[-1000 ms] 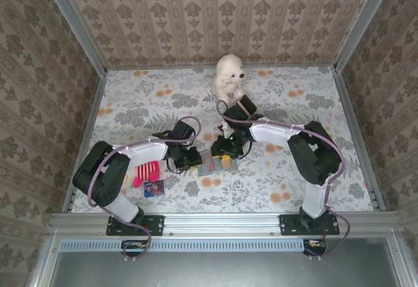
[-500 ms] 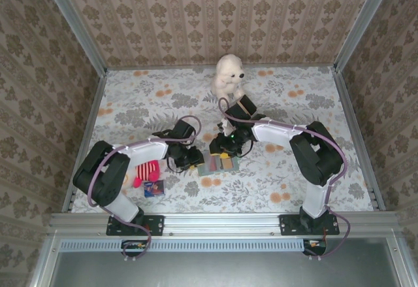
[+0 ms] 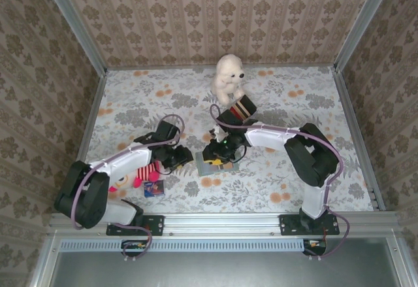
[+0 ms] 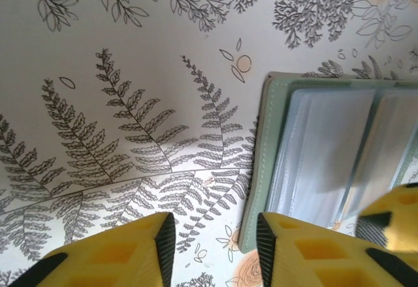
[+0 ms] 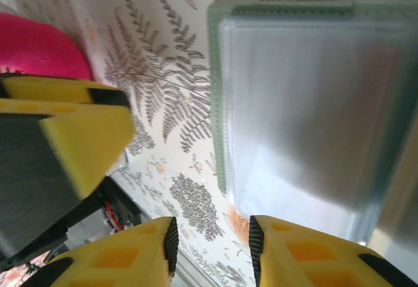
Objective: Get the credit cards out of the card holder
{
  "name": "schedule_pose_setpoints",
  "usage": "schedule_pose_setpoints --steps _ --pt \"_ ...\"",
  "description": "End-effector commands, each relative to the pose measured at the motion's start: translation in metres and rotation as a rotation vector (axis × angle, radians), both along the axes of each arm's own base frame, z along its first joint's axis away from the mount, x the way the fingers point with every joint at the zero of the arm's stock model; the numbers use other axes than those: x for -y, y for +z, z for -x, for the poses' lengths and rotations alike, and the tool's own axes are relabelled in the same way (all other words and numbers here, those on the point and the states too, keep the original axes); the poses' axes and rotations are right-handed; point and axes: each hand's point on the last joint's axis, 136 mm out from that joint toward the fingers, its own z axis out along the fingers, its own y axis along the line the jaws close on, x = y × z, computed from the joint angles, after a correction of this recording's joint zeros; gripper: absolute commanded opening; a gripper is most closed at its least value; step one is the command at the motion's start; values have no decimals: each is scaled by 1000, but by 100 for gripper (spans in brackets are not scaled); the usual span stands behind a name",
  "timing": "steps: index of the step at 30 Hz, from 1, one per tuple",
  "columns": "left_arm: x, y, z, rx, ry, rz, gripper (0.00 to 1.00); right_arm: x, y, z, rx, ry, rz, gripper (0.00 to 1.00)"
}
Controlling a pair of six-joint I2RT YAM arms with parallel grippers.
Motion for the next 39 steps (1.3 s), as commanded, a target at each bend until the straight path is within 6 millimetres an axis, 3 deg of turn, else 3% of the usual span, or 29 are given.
schedule_pose_setpoints --steps 1,8,11,15,19,30,39 --pt "2 12 -1 28 -5 27 34 13 -12 -7 -6 -53 110 34" --pt "27 23 -6 53 -64 104 27 37 7 -17 112 -116 190 35" --pt "44 24 -9 50 -100 112 26 59 -1 -18 131 -142 289 36" --pt "65 18 -12 29 -139 106 25 74 -10 -21 138 -151 355 36" --pt "74 8 -16 0 -142 85 23 86 -14 -29 161 -154 417 37" --pt "67 -21 -11 -81 -161 -3 21 88 -27 -33 154 -110 436 38" --pt "62 -29 -5 -105 -170 -23 20 86 -36 -28 153 -51 429 37"
